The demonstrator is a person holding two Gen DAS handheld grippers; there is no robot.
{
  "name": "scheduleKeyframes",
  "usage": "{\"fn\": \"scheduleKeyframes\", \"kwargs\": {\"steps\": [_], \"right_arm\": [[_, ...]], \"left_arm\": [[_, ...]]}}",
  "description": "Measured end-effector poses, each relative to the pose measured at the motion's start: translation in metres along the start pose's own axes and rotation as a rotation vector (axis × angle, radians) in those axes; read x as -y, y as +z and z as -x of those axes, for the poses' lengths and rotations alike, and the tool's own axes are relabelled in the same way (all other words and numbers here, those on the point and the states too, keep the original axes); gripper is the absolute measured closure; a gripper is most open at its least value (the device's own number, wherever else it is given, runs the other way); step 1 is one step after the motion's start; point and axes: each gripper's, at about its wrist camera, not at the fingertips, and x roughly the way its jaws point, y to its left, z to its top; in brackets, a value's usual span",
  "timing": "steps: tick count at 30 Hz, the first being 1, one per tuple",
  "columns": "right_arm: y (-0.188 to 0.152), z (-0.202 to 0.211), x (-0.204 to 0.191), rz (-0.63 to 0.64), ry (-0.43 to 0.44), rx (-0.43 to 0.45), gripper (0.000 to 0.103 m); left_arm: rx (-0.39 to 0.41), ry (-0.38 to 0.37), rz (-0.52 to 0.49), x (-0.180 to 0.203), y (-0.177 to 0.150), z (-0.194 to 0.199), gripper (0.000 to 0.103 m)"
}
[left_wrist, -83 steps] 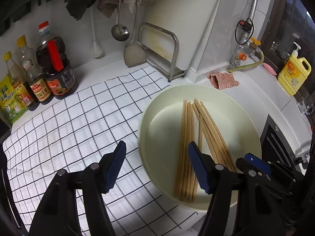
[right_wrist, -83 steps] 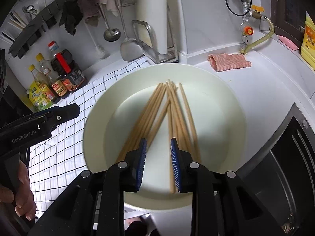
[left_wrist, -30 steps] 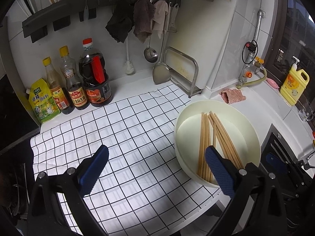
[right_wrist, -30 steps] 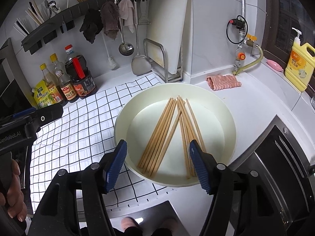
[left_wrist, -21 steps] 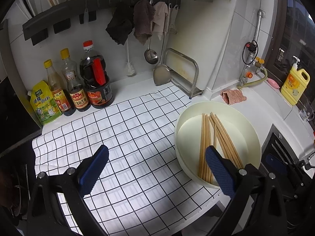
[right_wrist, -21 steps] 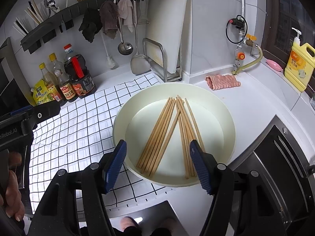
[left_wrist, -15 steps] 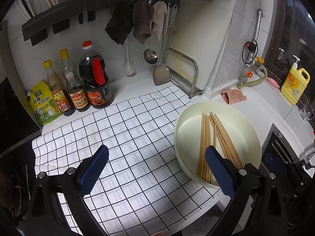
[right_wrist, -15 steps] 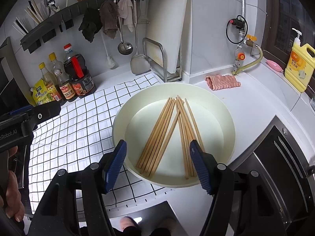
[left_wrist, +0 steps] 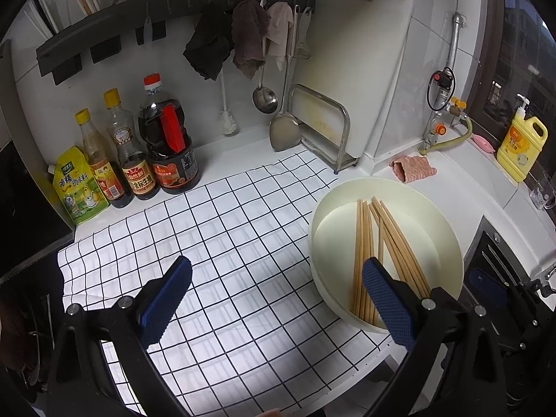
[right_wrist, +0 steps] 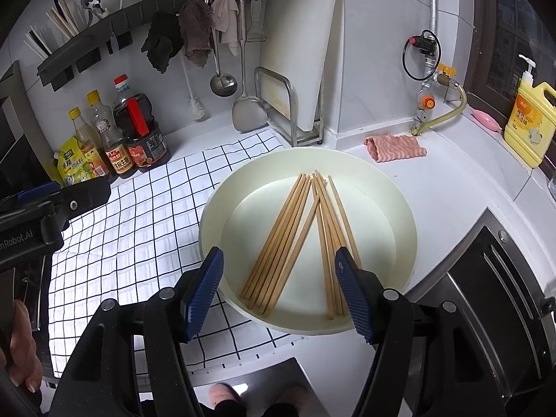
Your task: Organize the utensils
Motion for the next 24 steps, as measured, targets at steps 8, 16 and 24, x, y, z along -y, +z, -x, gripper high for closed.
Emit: {"fn": "scheduleKeyframes", "kwargs": {"steps": [8,16,24], "right_arm": [[-0.0001,0.0005,-0.0007,-0.001,-0.001,-0.001,0.039],[-0.0004,0.0003,-0.0026,0.001,0.000,-0.002,0.039],[-0.0009,0.0004,-0.0026,0.001,0.001,-0.001,0.039]], "left_arm": [[-0.006,-0.012,0.000,-0.0007,-0.0010,-0.0026,0.006],[-0.006,-0.005,-0.013,0.0024,-0.0022,-0.0013,0.006],[-0.025,-0.012,-0.006,0.0006,-0.0040,-0.0029,0.006]]}}
